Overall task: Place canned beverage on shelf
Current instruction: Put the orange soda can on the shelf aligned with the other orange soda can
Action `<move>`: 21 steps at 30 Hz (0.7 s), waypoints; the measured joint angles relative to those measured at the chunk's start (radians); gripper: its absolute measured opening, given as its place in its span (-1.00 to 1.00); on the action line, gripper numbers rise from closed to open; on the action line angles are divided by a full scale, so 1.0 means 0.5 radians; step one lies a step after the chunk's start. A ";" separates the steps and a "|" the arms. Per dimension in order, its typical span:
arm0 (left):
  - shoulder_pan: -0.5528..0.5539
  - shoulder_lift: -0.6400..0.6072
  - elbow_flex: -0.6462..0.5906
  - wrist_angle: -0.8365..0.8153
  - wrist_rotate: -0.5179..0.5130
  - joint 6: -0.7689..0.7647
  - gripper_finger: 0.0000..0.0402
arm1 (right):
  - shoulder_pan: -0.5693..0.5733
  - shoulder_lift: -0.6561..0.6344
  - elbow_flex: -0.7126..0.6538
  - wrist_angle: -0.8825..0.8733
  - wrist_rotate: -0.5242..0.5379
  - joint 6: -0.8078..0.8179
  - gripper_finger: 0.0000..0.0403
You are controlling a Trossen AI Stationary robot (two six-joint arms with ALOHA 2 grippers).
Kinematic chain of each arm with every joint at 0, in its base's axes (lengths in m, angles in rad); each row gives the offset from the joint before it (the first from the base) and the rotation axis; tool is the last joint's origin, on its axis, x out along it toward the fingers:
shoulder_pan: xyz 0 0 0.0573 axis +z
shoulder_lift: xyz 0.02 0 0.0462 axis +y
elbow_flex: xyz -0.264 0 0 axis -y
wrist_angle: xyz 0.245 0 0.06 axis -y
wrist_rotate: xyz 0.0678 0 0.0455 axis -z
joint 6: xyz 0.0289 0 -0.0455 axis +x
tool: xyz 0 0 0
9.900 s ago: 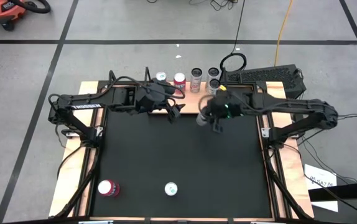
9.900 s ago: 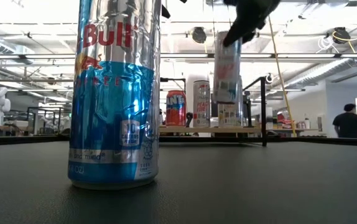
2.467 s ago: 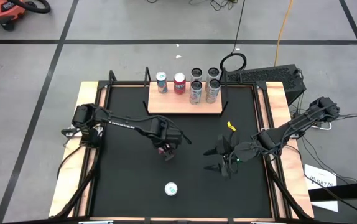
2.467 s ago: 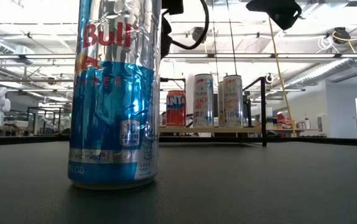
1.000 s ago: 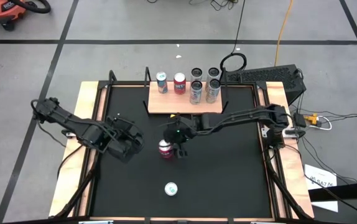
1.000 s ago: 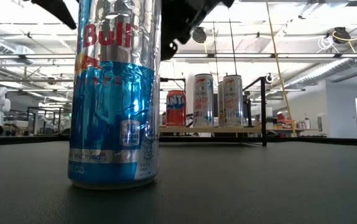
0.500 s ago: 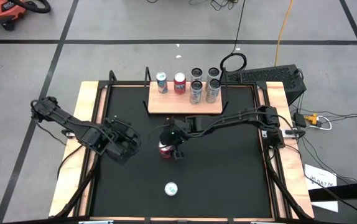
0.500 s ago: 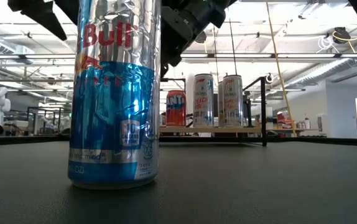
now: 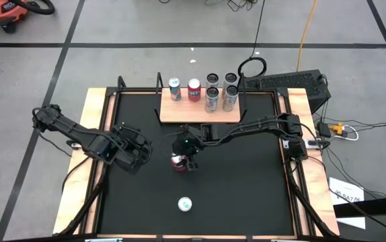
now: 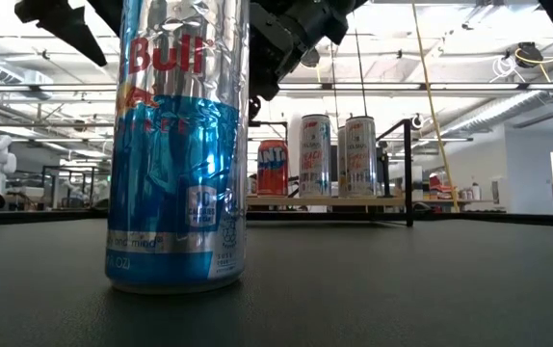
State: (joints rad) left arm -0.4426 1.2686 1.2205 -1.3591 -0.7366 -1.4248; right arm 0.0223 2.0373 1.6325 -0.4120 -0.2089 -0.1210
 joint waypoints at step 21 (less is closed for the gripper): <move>0.075 0.000 0.000 0.034 0.041 0.103 0.66 | -0.004 0.016 -0.013 -0.012 -0.056 0.020 0.52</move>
State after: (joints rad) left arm -0.4053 1.2686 1.2205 -1.3422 -0.7158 -1.3731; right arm 0.0204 2.0453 1.6260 -0.4179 -0.2371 -0.1111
